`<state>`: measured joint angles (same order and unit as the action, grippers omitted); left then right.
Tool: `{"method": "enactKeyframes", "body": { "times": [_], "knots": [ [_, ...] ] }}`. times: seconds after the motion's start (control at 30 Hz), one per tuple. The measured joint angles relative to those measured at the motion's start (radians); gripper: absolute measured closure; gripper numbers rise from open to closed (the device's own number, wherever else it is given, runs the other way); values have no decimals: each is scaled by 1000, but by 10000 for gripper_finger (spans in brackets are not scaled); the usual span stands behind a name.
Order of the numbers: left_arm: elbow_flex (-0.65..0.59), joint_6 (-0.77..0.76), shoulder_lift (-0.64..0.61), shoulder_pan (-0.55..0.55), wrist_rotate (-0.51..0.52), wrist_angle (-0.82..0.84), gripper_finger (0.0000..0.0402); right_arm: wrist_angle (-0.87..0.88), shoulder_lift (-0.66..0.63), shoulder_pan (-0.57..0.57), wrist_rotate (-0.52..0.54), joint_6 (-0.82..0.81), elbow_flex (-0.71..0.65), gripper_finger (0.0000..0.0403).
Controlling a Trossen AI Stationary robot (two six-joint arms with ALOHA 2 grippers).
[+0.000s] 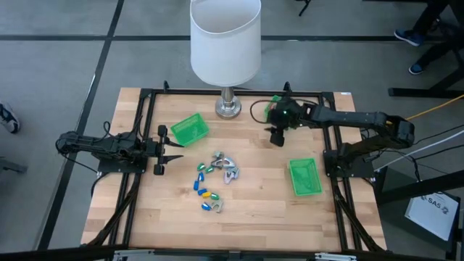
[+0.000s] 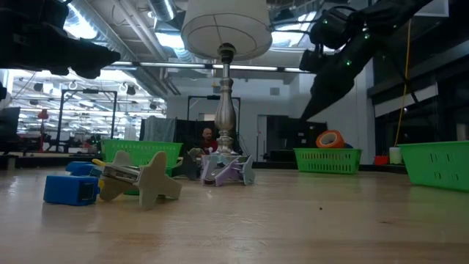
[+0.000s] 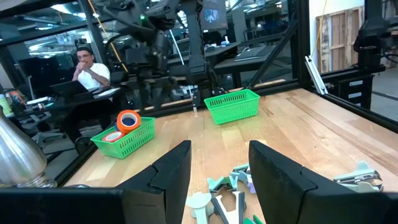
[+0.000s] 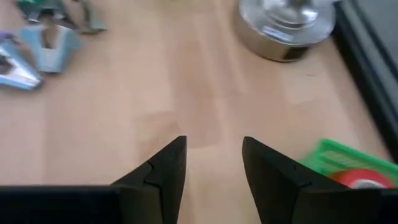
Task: Pick and place Stapler, Stapler remover, tape
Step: Adjust the bottom right green bin
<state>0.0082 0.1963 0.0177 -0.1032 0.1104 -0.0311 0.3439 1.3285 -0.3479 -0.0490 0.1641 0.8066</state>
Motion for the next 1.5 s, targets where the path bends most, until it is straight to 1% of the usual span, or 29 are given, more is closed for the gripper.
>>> {"method": "enactKeyframes", "body": {
  "times": [0.07, 0.23, 0.3, 0.37, 0.47, 0.57, 0.67, 0.73, 0.9, 1.0, 1.1, 1.37, 1.43, 1.5],
  "knots": [
    [0, 0, 0, 0, 0, 0, 245, 33, 0, 38, 0, -31, 7, 242],
    [0, 0, 0, 0, 0, 0, 245, 260, 0, 143, -2, -161, 119, 242],
    [0, 0, 0, 0, 0, 0, 245, 371, 0, 179, -32, -239, 179, 242],
    [0, 0, 0, 0, 0, 0, 245, 456, 0, 212, -86, -329, 229, 242],
    [0, 0, 0, 0, 0, 0, 245, 570, 0, 262, -162, -460, 274, 242],
    [0, 0, 0, 0, 0, 0, 245, 662, 0, 318, -173, -522, 275, 242],
    [0, 0, 0, 0, 0, 0, 245, 735, 0, 379, -173, -531, 242, 242],
    [0, 0, 0, 0, 0, 0, 245, 729, 0, 415, -173, -556, 201, 242],
    [0, 0, 0, 0, 0, 0, 245, 715, 0, 486, -173, -712, 82, 242],
    [0, 0, 0, 0, 0, 0, 245, 715, 0, 518, -173, -764, 19, 249],
    [0, 0, 0, 0, 0, 0, 245, 691, 0, 530, -184, -762, -35, 275],
    [0, 0, 0, 0, 0, 0, 245, 462, 0, 503, -195, -759, -161, 387],
    [0, 0, 0, 0, 0, 0, 245, 399, 0, 493, -210, -758, -184, 396],
    [0, 0, 0, 0, 0, 0, 245, 347, 0, 484, -209, -759, -204, 390]
  ]
}}
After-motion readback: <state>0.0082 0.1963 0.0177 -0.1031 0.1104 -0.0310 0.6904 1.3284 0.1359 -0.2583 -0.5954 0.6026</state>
